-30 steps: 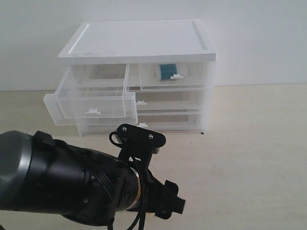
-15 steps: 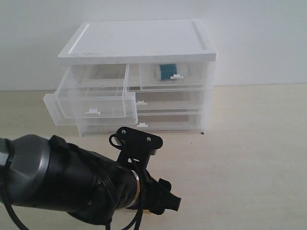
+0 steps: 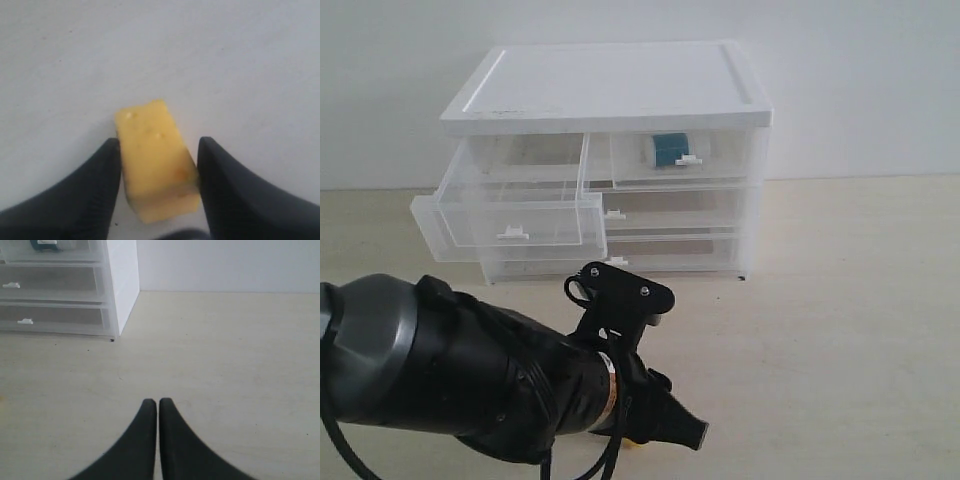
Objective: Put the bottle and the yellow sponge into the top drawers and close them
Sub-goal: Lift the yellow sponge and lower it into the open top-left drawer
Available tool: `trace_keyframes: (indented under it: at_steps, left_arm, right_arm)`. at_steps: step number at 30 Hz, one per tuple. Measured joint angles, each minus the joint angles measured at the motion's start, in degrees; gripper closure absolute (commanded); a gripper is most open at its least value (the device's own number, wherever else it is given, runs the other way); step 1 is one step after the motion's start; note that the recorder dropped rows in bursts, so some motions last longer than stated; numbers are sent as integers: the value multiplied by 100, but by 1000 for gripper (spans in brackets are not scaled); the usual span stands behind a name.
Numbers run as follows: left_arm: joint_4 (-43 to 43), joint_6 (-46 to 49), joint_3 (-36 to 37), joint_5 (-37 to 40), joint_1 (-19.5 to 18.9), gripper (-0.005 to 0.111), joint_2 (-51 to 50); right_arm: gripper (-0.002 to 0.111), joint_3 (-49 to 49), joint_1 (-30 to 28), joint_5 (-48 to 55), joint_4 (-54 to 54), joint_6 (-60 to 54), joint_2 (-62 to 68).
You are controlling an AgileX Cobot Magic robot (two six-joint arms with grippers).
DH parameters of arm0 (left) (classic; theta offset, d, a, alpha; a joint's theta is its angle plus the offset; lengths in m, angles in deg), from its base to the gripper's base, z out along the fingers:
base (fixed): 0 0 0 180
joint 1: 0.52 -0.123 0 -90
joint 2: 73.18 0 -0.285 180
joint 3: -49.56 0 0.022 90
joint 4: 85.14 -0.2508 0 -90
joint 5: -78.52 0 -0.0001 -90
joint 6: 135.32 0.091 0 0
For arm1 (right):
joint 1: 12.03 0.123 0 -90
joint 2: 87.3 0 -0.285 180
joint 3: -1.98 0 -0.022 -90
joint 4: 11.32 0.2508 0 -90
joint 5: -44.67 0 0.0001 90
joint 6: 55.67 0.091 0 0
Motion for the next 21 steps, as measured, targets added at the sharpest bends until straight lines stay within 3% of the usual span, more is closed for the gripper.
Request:
trace_keyframes:
  at_steps: [7, 15, 21]
  left_arm:
    - [455, 1252, 0, -245, 316, 103, 712]
    - [1580, 3308, 0, -571, 316, 103, 1611]
    - [1772, 4177, 0, -508, 306, 103, 2478]
  right_arm:
    - [108, 0, 0, 0, 0, 0, 0]
    - [108, 0, 0, 0, 0, 0, 0]
    - [108, 0, 0, 0, 0, 0, 0]
